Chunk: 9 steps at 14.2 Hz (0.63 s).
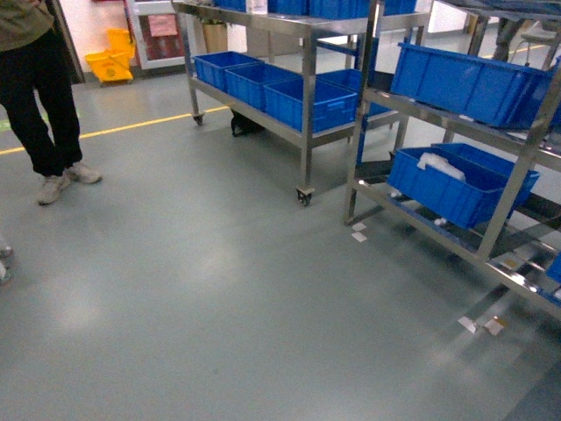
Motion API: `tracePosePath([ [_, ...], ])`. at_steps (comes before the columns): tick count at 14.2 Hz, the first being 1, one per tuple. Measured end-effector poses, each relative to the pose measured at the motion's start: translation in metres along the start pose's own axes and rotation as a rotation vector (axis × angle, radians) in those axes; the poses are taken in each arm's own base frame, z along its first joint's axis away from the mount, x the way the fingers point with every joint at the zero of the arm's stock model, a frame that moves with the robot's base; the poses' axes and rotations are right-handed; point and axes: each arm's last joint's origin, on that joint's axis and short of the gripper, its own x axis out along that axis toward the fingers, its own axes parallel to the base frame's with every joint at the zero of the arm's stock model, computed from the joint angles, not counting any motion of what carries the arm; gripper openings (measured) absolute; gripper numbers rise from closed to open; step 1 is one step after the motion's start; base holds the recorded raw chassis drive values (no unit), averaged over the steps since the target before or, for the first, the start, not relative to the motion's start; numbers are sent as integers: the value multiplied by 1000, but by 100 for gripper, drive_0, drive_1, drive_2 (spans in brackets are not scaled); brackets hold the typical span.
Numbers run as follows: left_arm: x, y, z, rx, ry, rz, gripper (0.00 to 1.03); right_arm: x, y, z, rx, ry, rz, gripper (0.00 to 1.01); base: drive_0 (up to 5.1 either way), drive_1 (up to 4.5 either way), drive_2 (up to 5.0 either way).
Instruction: Pick red block from blue box to shelf
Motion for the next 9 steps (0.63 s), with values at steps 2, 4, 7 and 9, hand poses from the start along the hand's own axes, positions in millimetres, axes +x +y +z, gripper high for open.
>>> tracePosePath([
  [2,0,0,0,0,0,0,98,0,0,0,0,0,0,27,-141,-141,-141],
  [4,0,0,0,0,0,0,98,0,0,0,0,0,0,27,-143,-143,-143],
  [7,0,0,0,0,0,0,98,0,0,0,0,0,0,27,-137,-137,-137],
  [9,0,0,0,0,0,0,98,0,0,0,0,0,0,27,-137,-137,-137],
])
